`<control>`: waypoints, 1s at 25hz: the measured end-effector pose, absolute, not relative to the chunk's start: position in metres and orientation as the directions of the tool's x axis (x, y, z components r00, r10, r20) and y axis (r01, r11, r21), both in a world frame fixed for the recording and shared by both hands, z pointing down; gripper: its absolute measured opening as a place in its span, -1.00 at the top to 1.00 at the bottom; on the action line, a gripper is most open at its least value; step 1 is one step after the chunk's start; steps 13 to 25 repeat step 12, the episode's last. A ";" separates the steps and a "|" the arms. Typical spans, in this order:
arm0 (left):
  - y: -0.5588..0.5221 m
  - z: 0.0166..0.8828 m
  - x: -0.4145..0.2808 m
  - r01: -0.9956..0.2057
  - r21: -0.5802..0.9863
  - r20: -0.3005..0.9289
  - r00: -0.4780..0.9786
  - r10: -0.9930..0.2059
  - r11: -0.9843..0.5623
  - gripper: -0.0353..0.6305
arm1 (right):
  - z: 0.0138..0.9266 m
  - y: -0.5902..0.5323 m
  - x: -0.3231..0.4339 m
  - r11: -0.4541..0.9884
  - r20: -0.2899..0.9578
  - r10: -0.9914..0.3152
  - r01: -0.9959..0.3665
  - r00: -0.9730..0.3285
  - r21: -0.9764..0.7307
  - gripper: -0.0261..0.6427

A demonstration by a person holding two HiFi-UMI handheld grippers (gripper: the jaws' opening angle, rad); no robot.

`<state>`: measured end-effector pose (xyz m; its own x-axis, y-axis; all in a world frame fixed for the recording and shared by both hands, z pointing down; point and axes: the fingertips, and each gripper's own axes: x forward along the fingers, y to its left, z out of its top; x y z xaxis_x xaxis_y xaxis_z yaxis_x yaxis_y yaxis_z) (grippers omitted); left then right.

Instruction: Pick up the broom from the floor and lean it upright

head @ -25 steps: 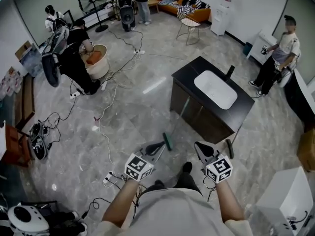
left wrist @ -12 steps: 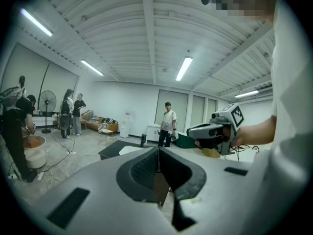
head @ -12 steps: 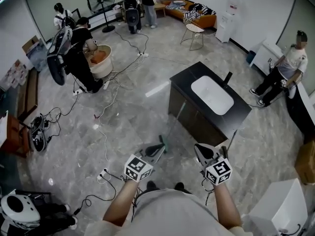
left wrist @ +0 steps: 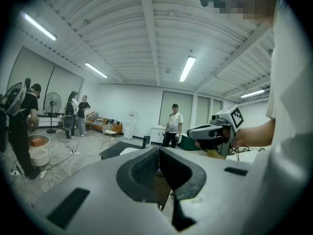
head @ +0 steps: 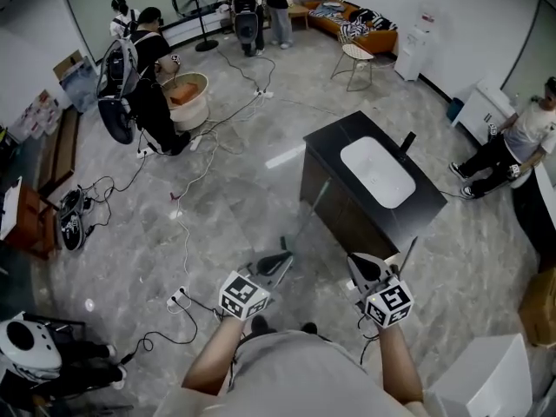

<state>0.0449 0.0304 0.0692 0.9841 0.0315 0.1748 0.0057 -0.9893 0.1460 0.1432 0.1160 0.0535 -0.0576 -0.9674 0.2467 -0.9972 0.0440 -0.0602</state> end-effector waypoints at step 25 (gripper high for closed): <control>0.039 0.070 0.043 -0.018 0.143 0.178 0.984 0.008 -0.990 0.87 | 0.055 0.116 0.145 0.072 0.214 -0.973 -0.994 -0.088 -0.080 0.92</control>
